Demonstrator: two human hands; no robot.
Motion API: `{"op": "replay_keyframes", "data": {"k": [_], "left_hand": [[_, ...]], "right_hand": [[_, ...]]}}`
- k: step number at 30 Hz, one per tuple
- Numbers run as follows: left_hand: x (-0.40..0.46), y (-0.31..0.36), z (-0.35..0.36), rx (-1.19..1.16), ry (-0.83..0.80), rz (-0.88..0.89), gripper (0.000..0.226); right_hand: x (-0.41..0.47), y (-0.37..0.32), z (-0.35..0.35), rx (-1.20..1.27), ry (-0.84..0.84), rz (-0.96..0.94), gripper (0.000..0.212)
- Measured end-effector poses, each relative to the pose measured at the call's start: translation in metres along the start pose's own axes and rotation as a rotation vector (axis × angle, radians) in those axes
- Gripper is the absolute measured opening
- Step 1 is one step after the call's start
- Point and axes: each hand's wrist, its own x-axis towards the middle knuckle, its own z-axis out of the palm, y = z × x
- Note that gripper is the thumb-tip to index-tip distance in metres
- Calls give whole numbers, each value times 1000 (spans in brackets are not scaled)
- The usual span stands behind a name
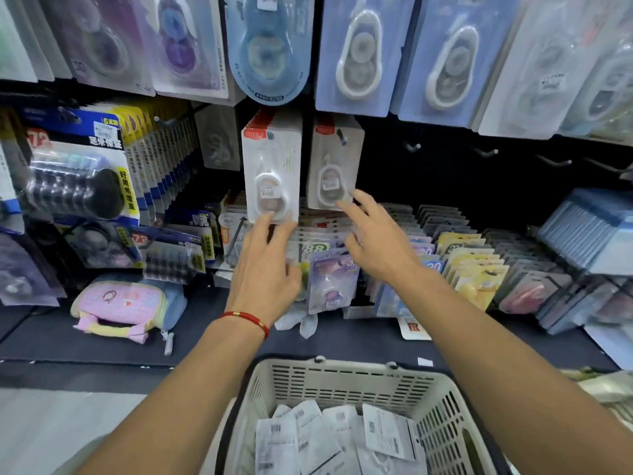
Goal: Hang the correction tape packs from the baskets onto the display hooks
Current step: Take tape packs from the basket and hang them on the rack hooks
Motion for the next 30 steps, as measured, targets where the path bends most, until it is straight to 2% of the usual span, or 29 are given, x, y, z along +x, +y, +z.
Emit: {"op": "replay_keyframes", "data": {"k": [3,6,8,10,13,16,17,22,25,28,30], "left_hand": [[-20,-2,8,53,-192,22,52],[-53,0,33,92,-526,61,44],[-82,-3,60,219,-806,116,42],[-112,-13,86,359,-1047,149,44],[-153,-31,112,460,-1210,81,47],[-189,-37,126,407,-1246,-77,47],[-199,-38,128,388,-1242,-112,46],[-217,-36,126,291,-1132,-205,42],[-207,-33,124,186,-956,-261,45],[-197,-34,122,75,-738,-299,61],[-189,-37,120,29,-665,-276,80]], "right_hand": [[-52,17,10,190,23,60,22],[-112,32,33,345,-155,167,17],[-149,44,57,312,-317,234,16],[-183,54,89,163,-586,240,20],[-238,67,139,42,-869,327,28],[-285,68,180,36,-973,435,71],[-294,66,191,67,-979,459,77],[-306,58,218,108,-793,484,58],[-299,56,211,221,-694,444,43],[-276,41,193,277,-541,360,41],[-257,24,174,402,-550,263,43]]}}
